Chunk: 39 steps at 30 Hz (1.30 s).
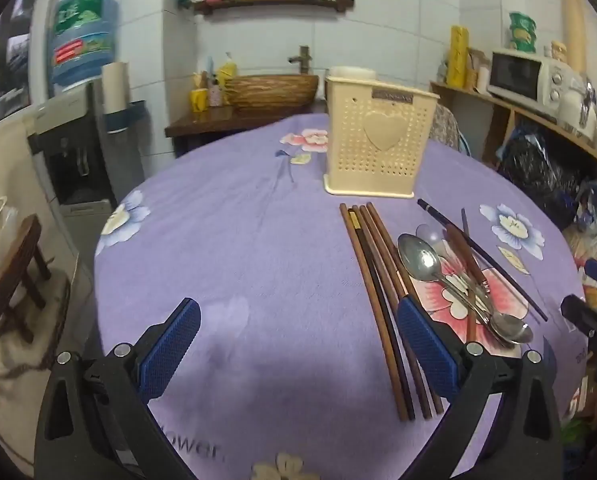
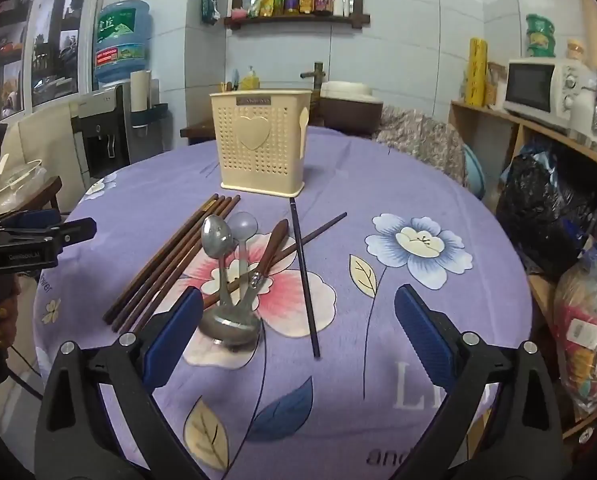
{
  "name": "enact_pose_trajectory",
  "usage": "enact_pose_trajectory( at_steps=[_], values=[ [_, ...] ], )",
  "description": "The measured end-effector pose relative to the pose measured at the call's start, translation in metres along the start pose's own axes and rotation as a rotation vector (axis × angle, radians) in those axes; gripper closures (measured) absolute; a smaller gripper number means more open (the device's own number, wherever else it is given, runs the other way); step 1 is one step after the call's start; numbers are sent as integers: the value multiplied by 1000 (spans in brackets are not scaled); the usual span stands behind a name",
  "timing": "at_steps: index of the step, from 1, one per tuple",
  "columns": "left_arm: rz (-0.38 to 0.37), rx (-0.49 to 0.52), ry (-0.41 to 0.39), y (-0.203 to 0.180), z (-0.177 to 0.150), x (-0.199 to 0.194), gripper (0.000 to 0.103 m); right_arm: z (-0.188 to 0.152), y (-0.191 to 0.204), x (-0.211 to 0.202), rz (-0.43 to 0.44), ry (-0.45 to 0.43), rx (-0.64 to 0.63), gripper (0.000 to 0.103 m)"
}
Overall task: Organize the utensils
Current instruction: 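Move both grippers open toward the pile of chopsticks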
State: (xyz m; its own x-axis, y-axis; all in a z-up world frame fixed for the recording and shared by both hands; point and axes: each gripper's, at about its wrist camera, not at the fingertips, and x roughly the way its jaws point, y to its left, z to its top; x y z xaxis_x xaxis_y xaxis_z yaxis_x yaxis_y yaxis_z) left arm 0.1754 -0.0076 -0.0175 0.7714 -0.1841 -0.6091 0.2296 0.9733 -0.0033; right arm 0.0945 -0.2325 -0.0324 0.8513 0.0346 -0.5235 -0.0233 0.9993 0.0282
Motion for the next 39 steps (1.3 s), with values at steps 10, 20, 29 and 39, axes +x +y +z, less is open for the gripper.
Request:
enact_pose_trajectory(
  at_steps=[10,20,29,39],
  values=[
    [-76,38,231,-22,27,70,43,20,0,21,3,20,-9,8],
    [-42,70,263,-31,22,80,49,22,-1,21,11,23,-14,8],
    [-55,7,295,3,35,83,48,40,-26,40,39,79,35,8],
    [-73,49,295,-24,47,90,47,72,-31,79,101,129,106,22]
  ],
)
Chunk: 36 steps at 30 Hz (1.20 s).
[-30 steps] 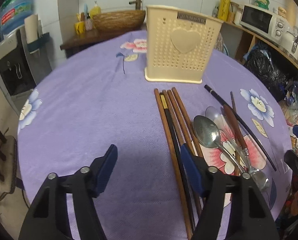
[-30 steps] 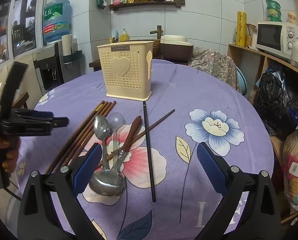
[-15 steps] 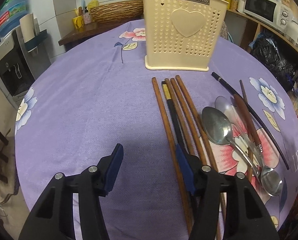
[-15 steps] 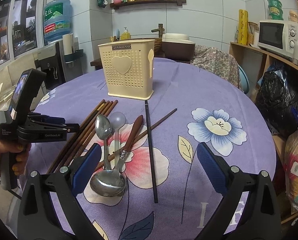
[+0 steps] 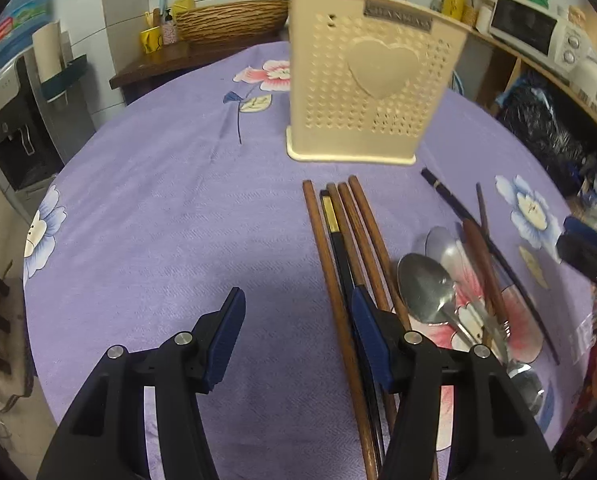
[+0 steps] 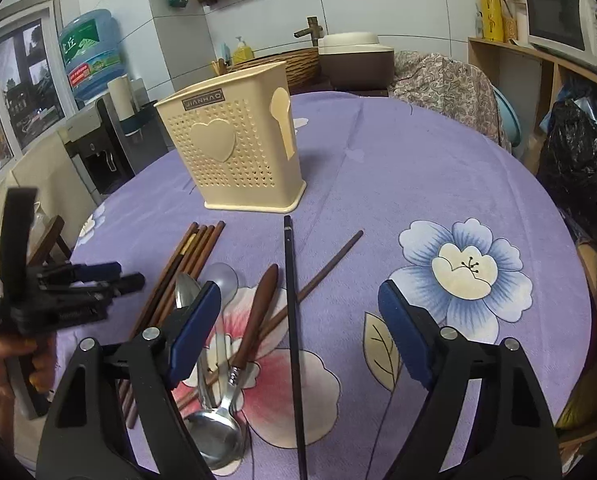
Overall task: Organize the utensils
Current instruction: 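Move both grippers open toward the pile of chopsticks, then close left gripper on a brown chopstick while right gripper closes on a black chopstick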
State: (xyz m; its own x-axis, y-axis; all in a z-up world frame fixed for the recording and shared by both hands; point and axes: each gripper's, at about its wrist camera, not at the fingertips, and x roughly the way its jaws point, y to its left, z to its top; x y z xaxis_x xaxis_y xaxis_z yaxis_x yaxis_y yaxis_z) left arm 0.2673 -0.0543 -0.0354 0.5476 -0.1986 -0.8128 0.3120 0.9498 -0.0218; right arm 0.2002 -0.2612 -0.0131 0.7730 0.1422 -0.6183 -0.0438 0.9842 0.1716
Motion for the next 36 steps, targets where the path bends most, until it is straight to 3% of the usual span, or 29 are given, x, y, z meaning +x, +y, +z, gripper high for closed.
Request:
enact_pose_trajectory(
  at_steps=[11,16,18,23,24,27,36],
  values=[
    [87,53,41,5,-17,9,47,-2,-2,7,-30,19,3,22],
    [22,-31,45,29,-1,10,45,11,-5,27,3,79,-4,22],
    [48,-42,30,33,11,11,34,21,-1,42,25,106,-26,22],
    [84,-90,37,37,32,21,33,44,5,78,2,140,-59,23],
    [91,-109,43,37,36,25,33,48,8,87,-5,154,-79,28],
    [126,-116,35,36,39,31,42,52,12,109,-1,209,-96,45],
    [73,-189,48,35,41,46,64,50,15,134,-46,289,-140,54]
  ],
)
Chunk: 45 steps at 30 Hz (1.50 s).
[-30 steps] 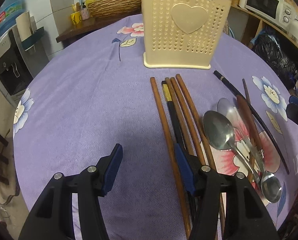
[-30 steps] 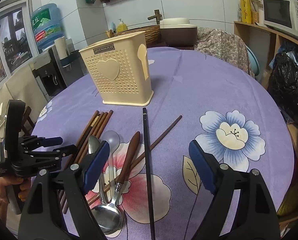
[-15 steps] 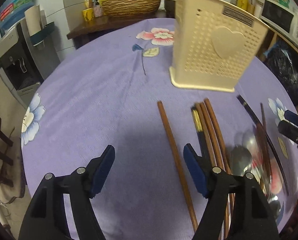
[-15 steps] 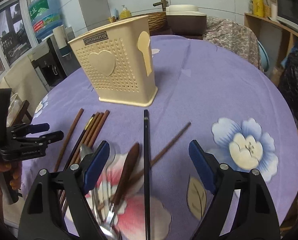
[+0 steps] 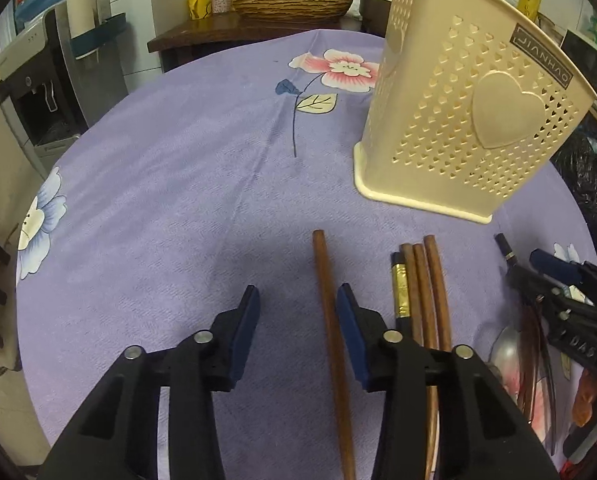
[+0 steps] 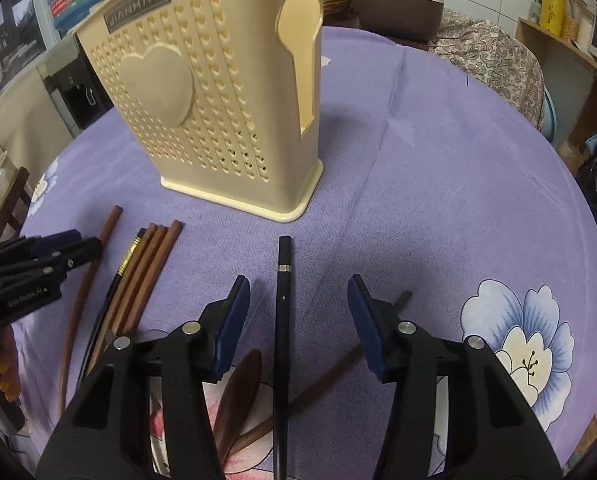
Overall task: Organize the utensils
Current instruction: 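Close left gripper on a brown chopstick while right gripper closes on a black chopstick, then lift both chopsticks and carry them above the beige utensil holder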
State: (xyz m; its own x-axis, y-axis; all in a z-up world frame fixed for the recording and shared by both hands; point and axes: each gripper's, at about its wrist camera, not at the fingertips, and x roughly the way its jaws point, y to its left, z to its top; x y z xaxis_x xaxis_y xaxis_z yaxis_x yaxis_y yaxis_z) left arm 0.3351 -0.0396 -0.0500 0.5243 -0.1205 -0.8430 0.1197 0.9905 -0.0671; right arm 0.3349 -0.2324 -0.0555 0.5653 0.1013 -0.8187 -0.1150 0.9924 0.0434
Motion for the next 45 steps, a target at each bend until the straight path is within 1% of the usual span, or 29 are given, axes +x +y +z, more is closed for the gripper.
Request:
enact_pose_trajectory(
  at_steps=[2,4,7,9,10,12,14,15,16,17,22,25,27,29,33,35,37,40,45],
  values=[
    [19,8,-2,-4,2,2,67,-1,-2,1,-6,-9,2,57],
    [32,7,-13,-7,3,3,67,0,-2,2,-10,-8,7,57],
    [66,12,-35,-14,-2,3,68,0,2,3,-39,-4,-6,59],
    [86,25,-52,-21,-6,3,71,-1,4,2,-44,-1,-13,66],
    [96,29,-62,-23,-8,2,73,-1,4,2,-45,3,-10,67],
    [100,15,-67,-23,-8,3,74,0,3,2,-50,6,1,78],
    [109,14,-64,-27,-11,1,85,1,2,2,-56,5,1,84],
    [113,14,-62,-29,-12,0,88,0,3,1,-56,5,1,88],
    [116,11,-58,-30,-11,0,92,0,4,1,-57,5,3,89],
    [117,8,-56,-30,-10,0,94,1,4,1,-56,6,2,91],
    [107,-3,-56,-25,-5,3,95,0,7,1,-57,1,-7,92],
    [90,-14,-53,-19,1,6,95,-1,4,0,-39,-2,9,93],
    [81,-13,-53,-18,2,5,95,-1,2,-4,-16,-18,26,95],
    [74,-16,-64,-15,3,4,95,-1,0,-10,-17,-41,30,95],
    [38,-30,-109,-8,9,-15,95,0,-9,-34,26,-90,59,95],
    [10,-34,-154,-3,13,-35,95,0,-14,-49,51,-120,71,95],
    [-7,-33,-205,1,16,-57,95,-2,-21,-70,77,-161,88,95],
    [-33,-28,-257,8,20,-84,95,-4,-31,-106,104,-232,101,95],
    [-79,-36,-340,22,28,-129,95,1,-44,-168,100,-354,72,95]
  ],
)
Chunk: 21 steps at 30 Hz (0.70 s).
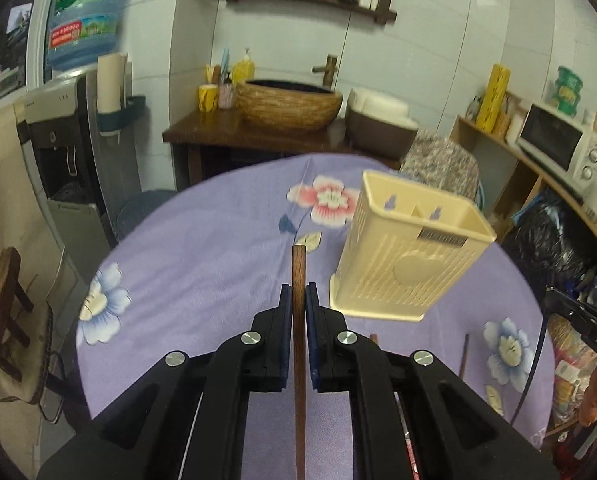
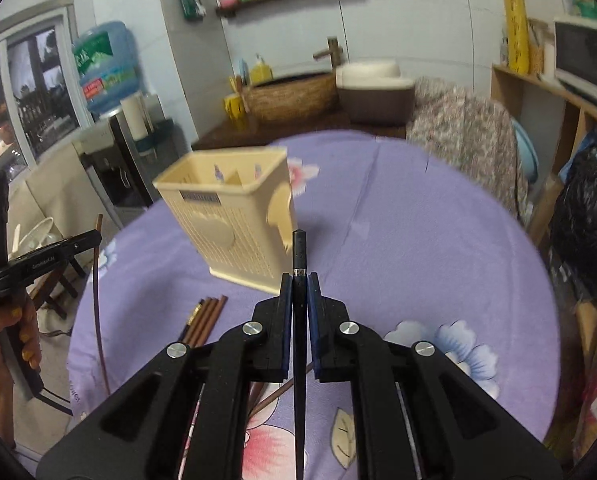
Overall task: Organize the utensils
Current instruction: 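Lift both chopsticks and carry them above the beige utensil holder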
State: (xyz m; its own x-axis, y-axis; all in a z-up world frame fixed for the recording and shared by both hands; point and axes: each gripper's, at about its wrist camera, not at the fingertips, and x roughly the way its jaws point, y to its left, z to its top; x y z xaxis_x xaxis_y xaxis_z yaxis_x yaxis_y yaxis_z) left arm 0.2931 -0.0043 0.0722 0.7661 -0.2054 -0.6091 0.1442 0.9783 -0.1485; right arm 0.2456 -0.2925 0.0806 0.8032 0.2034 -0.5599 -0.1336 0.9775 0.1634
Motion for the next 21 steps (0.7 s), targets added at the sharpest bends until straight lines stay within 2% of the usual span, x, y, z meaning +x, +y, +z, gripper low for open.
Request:
enact_pose_trajectory(
  at_steps=[4,7,21],
  values=[
    [-8,-5,-65,5,13,-25,95,13,-3,-31,-8,-45,-16,95],
    [-7,-9,-80,8,18,-32,95,18,-7,-44,-9,-61,-20,95],
    [-19,-34,-99,23,24,-45,95,30,-6,-59,8,-90,-24,95]
  ],
)
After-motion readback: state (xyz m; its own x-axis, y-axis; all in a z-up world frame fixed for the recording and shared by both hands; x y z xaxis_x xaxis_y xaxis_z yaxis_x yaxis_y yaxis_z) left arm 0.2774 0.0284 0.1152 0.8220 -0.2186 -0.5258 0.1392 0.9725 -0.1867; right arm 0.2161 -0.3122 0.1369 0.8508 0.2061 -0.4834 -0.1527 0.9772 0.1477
